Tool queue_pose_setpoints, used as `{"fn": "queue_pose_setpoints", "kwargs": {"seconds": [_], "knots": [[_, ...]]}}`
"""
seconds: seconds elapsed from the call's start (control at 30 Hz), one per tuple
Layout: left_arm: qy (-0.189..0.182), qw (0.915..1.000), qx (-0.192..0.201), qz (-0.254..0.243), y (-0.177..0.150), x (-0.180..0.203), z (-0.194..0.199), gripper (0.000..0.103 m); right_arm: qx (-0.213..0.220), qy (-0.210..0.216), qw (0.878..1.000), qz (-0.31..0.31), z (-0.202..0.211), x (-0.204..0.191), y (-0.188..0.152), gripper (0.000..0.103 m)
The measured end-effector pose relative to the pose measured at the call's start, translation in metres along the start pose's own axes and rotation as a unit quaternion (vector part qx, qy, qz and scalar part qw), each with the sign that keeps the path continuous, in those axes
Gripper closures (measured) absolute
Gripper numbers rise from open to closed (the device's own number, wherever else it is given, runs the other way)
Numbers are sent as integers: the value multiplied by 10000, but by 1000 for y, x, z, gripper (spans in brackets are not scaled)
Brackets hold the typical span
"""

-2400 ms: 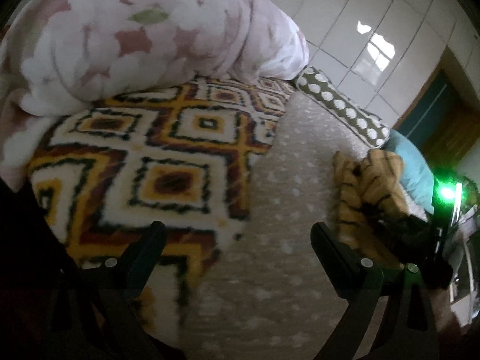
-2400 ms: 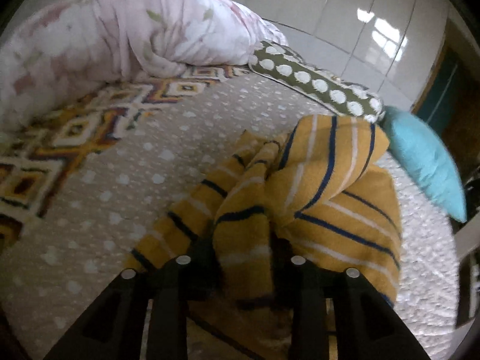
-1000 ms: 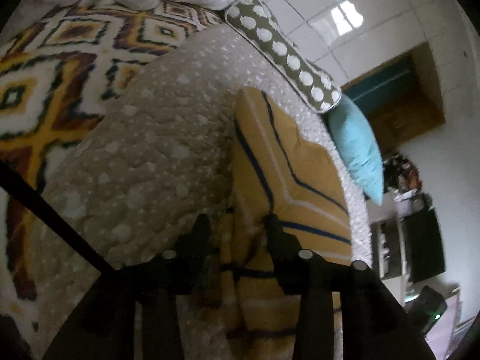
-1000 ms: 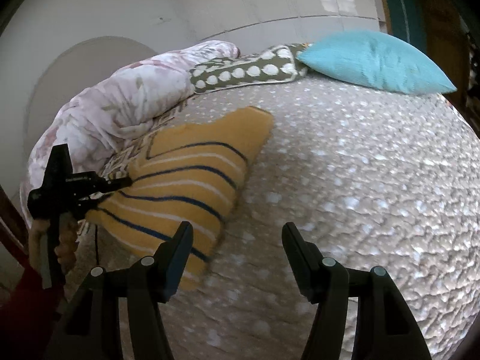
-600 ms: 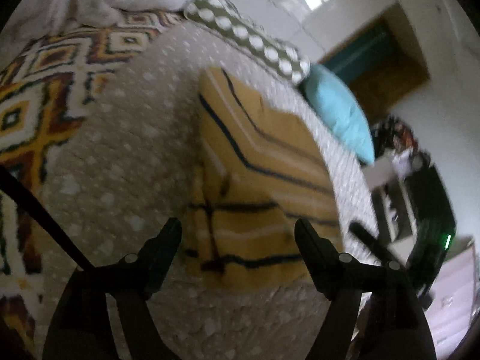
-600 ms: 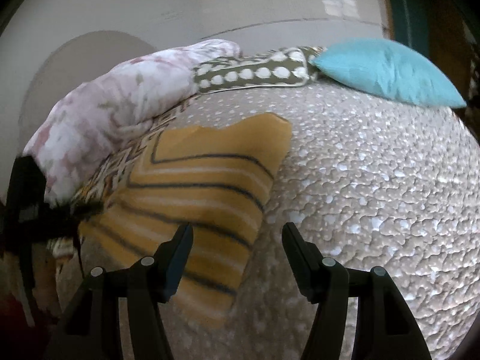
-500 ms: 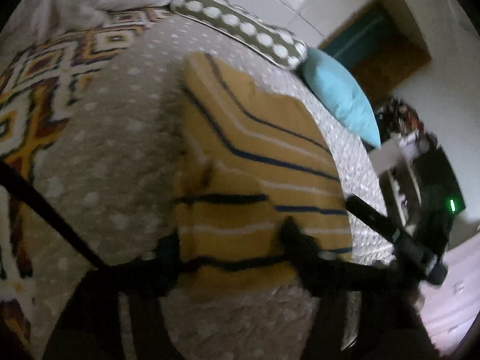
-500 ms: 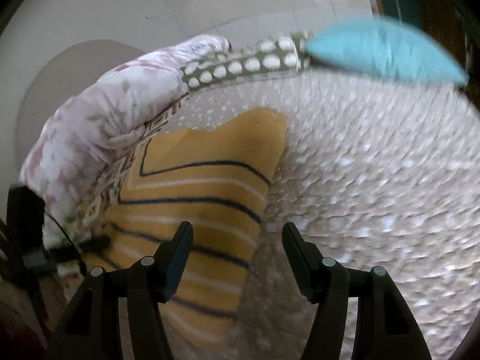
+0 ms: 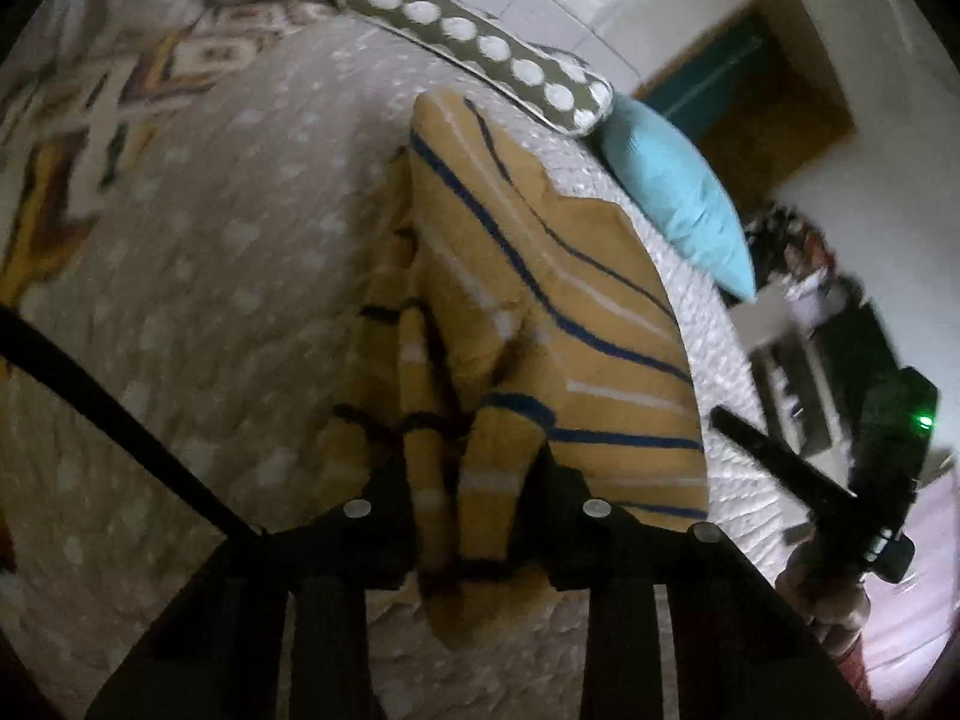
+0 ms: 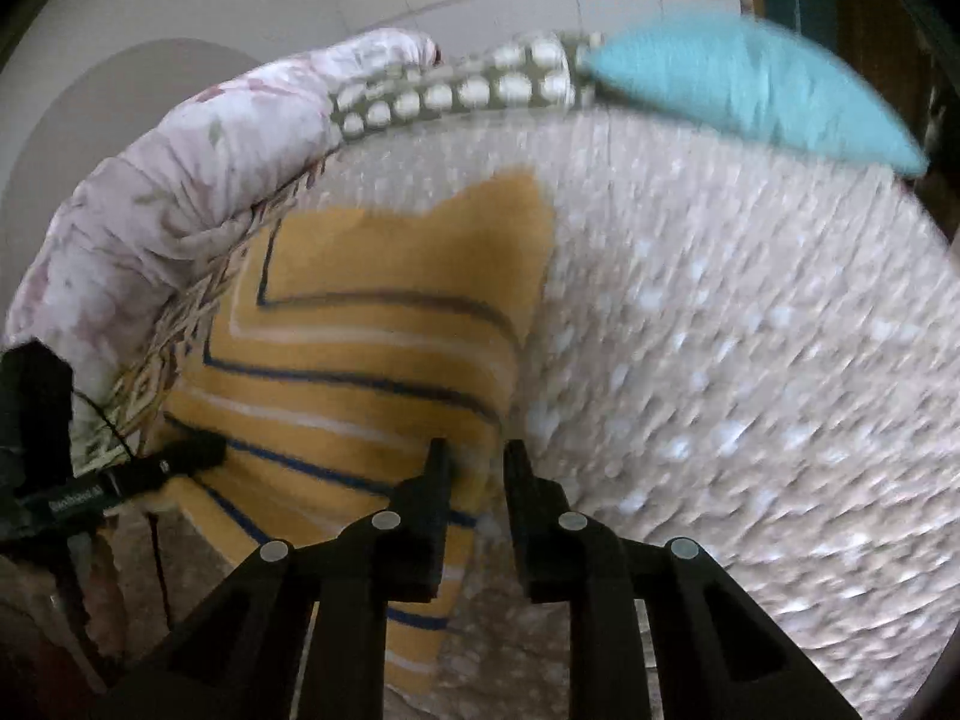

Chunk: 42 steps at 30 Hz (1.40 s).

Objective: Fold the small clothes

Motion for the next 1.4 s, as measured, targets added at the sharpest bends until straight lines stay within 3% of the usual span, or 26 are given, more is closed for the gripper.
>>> {"fn": "queue_pose_setpoints", "kwargs": {"seconds": [0.1, 0.17, 0.2, 0.27, 0.3, 0.37, 0.4, 0.67, 0.8, 0.87, 0.9, 0.97, 1.07, 1.17, 1.3, 1.4], "knots": [[-349, 9990, 135, 263, -4, -6, 5, 77, 665, -160, 9971, 335, 31, -19, 28, 75], [-537, 9975, 265, 361, -7, -9, 6, 78, 1039, -124, 9929, 558, 45, -40, 44, 43], [-605, 9969, 324, 385, -8, -11, 7, 78, 1190, 32, 9906, 671, 48, -57, 52, 40], [-695, 9959, 426, 384, -10, -12, 7, 78, 975, 226, 9906, 936, 35, -86, 60, 40], [-719, 9957, 473, 353, -10, -12, 8, 78, 718, 353, 9911, 1068, 24, -102, 61, 41], [-712, 9957, 517, 287, -11, -11, 8, 78, 265, 551, 9896, 1299, -1, -132, 62, 83], [-717, 9957, 528, 269, -12, -12, 9, 77, 98, 528, 9889, 1387, -11, -141, 60, 85], [-1063, 9919, 437, 545, -8, -19, 9, 76, -929, 127, 9840, 1513, -126, -179, 65, 86], [-1062, 9920, 397, 562, -8, -18, 14, 76, -1040, -13, 9834, 1485, -144, -187, 76, 86], [-1049, 9927, 411, 438, -8, -14, 20, 76, -839, -103, 9842, 1557, -132, -189, 90, 85], [-1032, 9929, 444, 393, -7, -12, 23, 76, -678, -88, 9858, 1534, -122, -188, 98, 82], [-950, 9933, 567, 331, -4, -10, 31, 73, -393, 75, 9903, 1330, -97, -177, 112, 53], [-871, 9918, 847, 406, 3, -13, 44, 56, 90, 203, 9967, 786, -54, -129, 122, 35], [-877, 9885, 1077, 603, 12, -18, 51, 41, 222, 186, 9990, 335, -36, -73, 112, 27], [-1006, 9840, 1064, 1019, 22, -23, 38, 28, -218, 275, 9988, -340, -47, 1, 65, 27], [-966, 9834, 973, 1192, 25, -25, 24, 27, -444, 852, 9896, -1075, -59, 26, 40, 27]]}}
Point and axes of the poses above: each gripper's, at about its wrist camera, not at the fingertips, and z roughly against the way its jaws point, x to its right, y to its top, the point moved 10 cm from there along -z, roughly the way its jaws point, and after that the axes turned 7 degrees about -y, right-handed, at the moved point
